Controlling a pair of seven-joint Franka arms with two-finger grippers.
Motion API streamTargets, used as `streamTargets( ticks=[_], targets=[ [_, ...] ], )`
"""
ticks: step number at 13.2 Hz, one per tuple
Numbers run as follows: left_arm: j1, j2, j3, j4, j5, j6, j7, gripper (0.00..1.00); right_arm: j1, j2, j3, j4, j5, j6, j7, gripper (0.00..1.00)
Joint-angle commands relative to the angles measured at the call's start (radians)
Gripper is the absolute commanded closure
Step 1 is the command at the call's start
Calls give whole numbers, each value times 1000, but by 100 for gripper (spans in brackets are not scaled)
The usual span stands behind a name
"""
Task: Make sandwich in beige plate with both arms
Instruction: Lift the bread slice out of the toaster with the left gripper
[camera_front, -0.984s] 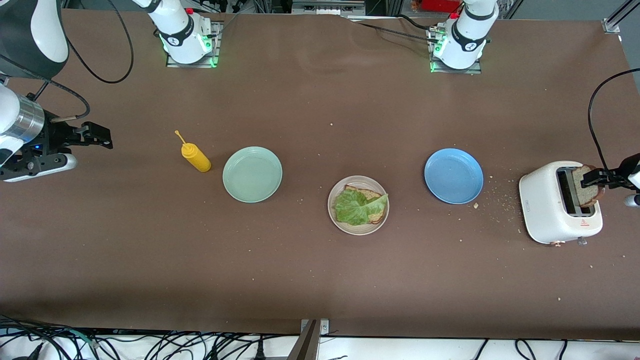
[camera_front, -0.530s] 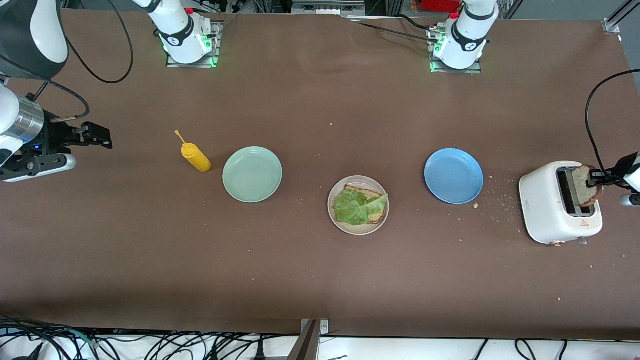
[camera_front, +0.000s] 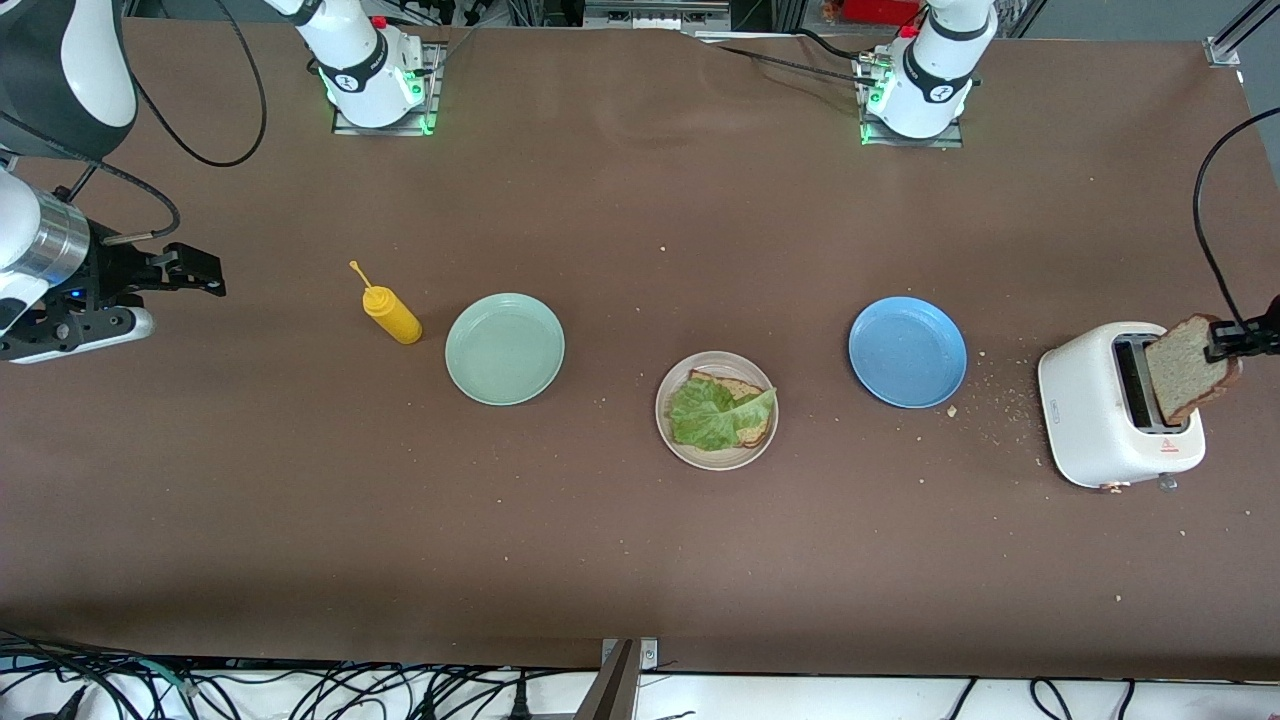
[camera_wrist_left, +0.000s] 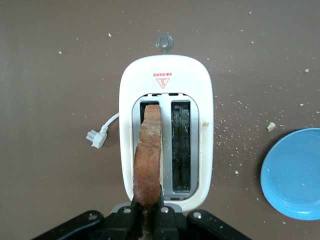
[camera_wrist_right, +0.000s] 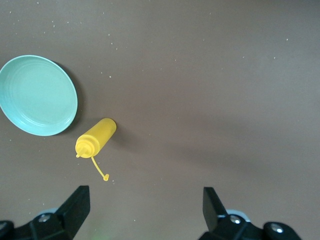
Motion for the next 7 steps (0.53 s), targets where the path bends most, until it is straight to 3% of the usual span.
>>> streamTargets(
  ticks=[1, 7],
  targets=[
    [0, -41, -57, 80, 12, -133, -16, 100, -15, -18, 13, -20, -11, -10, 3, 0],
    [-1, -49, -236, 166, 9, -283, -40, 100, -15, -18, 13, -20, -11, -12, 0, 0]
  ],
)
